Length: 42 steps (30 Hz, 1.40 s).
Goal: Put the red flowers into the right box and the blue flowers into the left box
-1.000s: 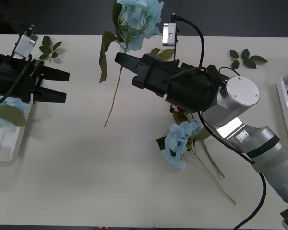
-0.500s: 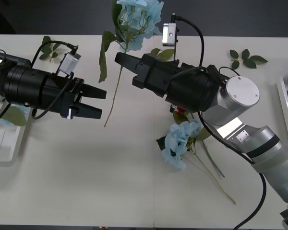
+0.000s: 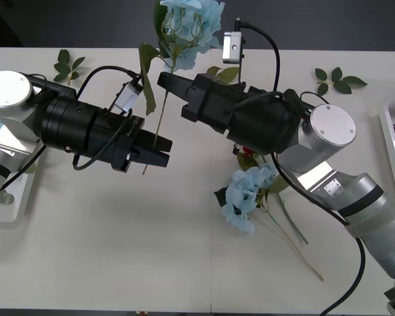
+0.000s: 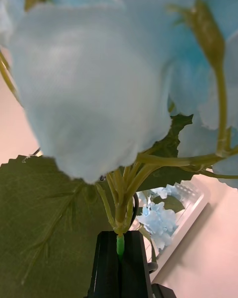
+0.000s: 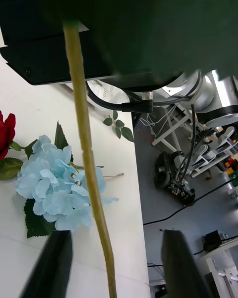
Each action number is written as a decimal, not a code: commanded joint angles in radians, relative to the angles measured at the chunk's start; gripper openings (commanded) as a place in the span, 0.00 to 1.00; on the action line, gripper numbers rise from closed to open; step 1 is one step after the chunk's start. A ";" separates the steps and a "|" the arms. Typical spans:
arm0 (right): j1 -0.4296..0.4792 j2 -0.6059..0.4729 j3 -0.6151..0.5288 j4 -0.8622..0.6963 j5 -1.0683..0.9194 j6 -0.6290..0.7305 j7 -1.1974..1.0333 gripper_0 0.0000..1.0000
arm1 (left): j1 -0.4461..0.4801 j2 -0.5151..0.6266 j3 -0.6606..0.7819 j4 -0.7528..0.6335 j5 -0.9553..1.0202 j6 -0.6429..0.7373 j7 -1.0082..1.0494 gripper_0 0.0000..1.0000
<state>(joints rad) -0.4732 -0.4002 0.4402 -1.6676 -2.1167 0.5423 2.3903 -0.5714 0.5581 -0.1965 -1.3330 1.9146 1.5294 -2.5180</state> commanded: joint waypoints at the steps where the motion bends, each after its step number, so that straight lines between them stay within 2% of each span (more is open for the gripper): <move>1: -0.024 0.008 -0.009 -0.038 0.001 0.002 0.026 0.00 | -0.030 -0.004 0.011 -0.025 0.009 -0.011 0.064 0.00; 15: -0.024 0.001 -0.011 -0.038 -0.006 0.002 0.026 0.00 | -0.030 -0.003 0.011 -0.025 0.018 -0.003 0.064 0.00; 16: -0.024 0.001 -0.011 -0.038 -0.005 0.002 0.027 0.03 | -0.030 -0.003 0.012 -0.025 0.018 -0.003 0.064 0.00; 18: -0.024 -0.002 -0.012 -0.037 -0.006 0.004 0.029 0.36 | -0.030 -0.003 0.012 -0.025 0.020 -0.003 0.064 0.00; 20: -0.024 -0.008 -0.012 -0.037 -0.005 0.004 0.035 0.58 | -0.030 -0.003 0.012 -0.025 0.023 -0.003 0.067 0.00; 24: -0.024 -0.009 -0.023 -0.037 -0.006 0.004 0.050 0.90 | -0.030 0.000 0.014 -0.025 0.032 -0.003 0.070 0.00; 26: -0.024 -0.009 -0.035 -0.038 -0.005 0.007 0.059 0.98 | -0.030 0.003 0.017 -0.025 0.037 -0.003 0.070 0.00; 34: -0.021 -0.009 -0.057 -0.037 -0.006 0.018 0.087 1.00 | -0.033 0.025 0.092 -0.029 0.004 0.057 0.073 0.00; 42: -0.016 -0.020 -0.081 -0.037 -0.022 0.053 0.116 1.00 | -0.033 0.072 0.281 -0.071 -0.163 0.182 0.107 0.00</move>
<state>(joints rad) -0.4732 -0.4018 0.3812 -1.6676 -2.1235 0.5728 2.4595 -0.5714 0.5805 0.0331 -1.3687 1.7855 1.6774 -2.4831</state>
